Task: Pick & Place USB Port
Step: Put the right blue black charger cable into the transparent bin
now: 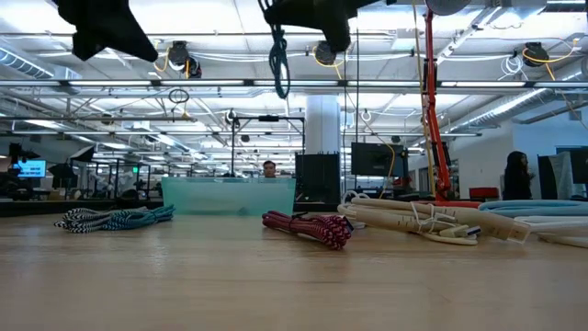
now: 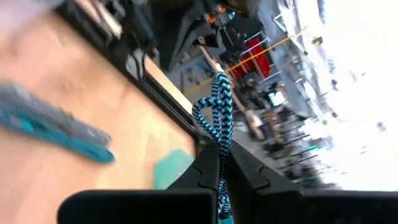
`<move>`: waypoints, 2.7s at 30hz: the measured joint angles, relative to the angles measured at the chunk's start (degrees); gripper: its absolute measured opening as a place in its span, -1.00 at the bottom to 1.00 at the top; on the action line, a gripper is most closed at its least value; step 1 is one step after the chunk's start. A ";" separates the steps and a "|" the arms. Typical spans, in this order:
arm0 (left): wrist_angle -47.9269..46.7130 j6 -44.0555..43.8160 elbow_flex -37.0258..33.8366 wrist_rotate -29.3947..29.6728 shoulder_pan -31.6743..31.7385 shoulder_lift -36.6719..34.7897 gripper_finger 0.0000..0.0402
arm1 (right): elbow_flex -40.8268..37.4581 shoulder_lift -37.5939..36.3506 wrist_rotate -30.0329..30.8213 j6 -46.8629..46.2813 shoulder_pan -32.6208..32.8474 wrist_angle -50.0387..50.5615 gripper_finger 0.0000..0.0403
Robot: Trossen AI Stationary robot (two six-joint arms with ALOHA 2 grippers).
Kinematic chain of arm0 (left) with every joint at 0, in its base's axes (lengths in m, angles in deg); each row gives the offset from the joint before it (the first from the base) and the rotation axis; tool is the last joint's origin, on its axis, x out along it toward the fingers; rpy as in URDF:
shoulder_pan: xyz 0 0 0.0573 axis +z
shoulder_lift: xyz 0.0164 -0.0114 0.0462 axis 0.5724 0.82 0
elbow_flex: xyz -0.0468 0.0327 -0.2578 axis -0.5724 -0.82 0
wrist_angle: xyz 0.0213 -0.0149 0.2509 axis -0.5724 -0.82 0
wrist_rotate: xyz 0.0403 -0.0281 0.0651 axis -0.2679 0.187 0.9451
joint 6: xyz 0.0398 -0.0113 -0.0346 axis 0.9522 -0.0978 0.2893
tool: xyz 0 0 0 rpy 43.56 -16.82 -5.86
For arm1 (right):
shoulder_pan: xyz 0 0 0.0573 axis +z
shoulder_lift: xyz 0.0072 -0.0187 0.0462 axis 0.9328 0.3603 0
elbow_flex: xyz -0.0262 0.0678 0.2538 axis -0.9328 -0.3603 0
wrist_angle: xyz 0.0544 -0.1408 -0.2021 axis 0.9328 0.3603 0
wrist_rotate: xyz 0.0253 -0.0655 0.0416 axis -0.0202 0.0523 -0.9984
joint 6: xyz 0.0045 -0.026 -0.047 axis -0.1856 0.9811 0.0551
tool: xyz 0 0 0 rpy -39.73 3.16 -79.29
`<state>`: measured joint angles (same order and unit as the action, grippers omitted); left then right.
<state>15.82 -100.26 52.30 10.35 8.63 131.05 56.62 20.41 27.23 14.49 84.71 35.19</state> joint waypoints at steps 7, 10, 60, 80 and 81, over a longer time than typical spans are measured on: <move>19.85 0.97 -12.49 -2.60 1.51 -10.79 -0.91 | 0.00 0.17 4.45 12.90 1.21 0.52 -1.00; 27.03 0.91 -16.75 -6.73 4.24 -13.93 -0.94 | 0.02 1.81 4.56 23.50 1.16 1.66 -1.00; 71.74 4.40 -11.87 -51.70 27.45 21.64 0.25 | 3.13 10.56 7.37 33.57 4.92 -2.04 -1.00; 69.85 5.67 -11.80 -52.40 28.65 21.57 -0.94 | 3.05 10.56 4.70 24.94 4.70 -3.15 -0.92; 69.87 5.68 -11.80 -52.53 28.80 21.55 -0.95 | 3.04 10.56 3.73 22.63 4.64 -3.77 -0.91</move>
<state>85.69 -94.58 40.50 -42.18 37.43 152.60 59.66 30.97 30.96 37.12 89.35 31.43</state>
